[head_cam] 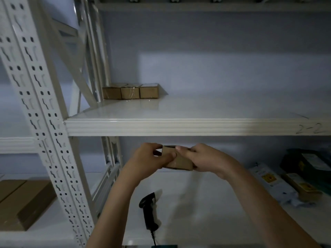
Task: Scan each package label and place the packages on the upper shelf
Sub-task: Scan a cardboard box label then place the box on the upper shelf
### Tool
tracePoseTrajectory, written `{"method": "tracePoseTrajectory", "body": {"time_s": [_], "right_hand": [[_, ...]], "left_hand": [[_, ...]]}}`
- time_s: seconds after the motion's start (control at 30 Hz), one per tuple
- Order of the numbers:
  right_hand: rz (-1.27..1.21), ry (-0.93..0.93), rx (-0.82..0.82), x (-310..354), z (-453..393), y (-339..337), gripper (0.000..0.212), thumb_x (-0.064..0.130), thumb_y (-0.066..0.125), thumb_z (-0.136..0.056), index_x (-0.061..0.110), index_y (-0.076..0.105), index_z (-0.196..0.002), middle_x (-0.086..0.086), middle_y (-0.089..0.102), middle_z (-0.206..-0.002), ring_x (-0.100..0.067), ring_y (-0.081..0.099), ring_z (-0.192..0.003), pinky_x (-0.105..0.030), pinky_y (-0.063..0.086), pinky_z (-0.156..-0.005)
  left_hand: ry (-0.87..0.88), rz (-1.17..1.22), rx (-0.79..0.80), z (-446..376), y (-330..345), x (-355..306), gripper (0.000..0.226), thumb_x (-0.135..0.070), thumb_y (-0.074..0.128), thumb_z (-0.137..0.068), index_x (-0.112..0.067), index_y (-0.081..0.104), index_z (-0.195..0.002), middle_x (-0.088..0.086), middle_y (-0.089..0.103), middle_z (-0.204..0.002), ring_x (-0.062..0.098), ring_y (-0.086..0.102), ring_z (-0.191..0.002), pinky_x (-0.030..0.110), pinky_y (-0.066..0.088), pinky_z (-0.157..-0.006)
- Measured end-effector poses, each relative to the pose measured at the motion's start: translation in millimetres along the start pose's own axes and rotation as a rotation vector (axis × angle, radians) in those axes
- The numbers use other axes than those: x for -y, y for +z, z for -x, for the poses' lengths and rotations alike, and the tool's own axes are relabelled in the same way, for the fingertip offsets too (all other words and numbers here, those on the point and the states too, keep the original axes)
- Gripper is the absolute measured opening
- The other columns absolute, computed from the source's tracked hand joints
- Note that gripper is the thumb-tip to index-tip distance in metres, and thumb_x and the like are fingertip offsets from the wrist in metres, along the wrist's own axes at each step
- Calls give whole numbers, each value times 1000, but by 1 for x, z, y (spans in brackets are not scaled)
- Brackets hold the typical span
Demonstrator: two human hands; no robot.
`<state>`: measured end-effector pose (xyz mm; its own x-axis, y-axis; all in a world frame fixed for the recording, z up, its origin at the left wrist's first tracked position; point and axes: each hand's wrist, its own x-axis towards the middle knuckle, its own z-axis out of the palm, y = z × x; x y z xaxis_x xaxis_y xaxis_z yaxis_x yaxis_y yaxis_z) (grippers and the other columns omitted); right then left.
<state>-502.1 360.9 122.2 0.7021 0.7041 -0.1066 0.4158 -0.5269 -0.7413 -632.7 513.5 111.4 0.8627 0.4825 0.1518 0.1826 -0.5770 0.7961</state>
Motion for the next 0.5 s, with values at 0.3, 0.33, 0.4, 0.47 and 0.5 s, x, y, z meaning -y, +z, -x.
{"method": "tracePoseTrajectory", "body": {"time_s": [0.3,0.33,0.4,0.47,0.5], "right_hand": [[77,-154,-60,51,40,-49,68,85,54,-74,18,64,-66,12,61,-52,-3,64,-53,-23,53,-62],[53,-154,-53,55,43,-52,70,84,55,-74,15,68,-72,7,67,-62,-8,71,-63,-26,59,-68],[18,-163,-45,63,50,-56,72,81,56,-76,10,71,-82,-2,73,-79,-15,76,-79,-31,63,-80],[16,-185,-61,71,59,-58,74,82,55,-75,9,70,-84,-6,74,-82,-18,76,-82,-36,63,-83],[34,-199,-84,75,62,-60,77,84,54,-73,9,70,-82,-7,74,-81,-20,76,-81,-38,62,-84]], "left_hand": [[38,14,-31,30,-44,-67,46,-61,73,-71,-21,75,-94,-1,77,-76,10,75,-69,40,59,-85],[41,-5,-44,32,-48,-72,44,-63,72,-72,-23,75,-90,-3,77,-74,9,75,-67,39,58,-85],[53,-34,-68,38,-54,-81,43,-66,69,-73,-25,75,-86,-5,76,-71,7,74,-65,39,57,-86],[84,-54,-94,44,-60,-88,44,-68,66,-73,-27,75,-85,-6,76,-70,5,74,-64,38,57,-84],[106,-53,-106,46,-63,-91,45,-69,65,-73,-28,75,-87,-6,76,-71,5,74,-65,38,58,-84]]}}
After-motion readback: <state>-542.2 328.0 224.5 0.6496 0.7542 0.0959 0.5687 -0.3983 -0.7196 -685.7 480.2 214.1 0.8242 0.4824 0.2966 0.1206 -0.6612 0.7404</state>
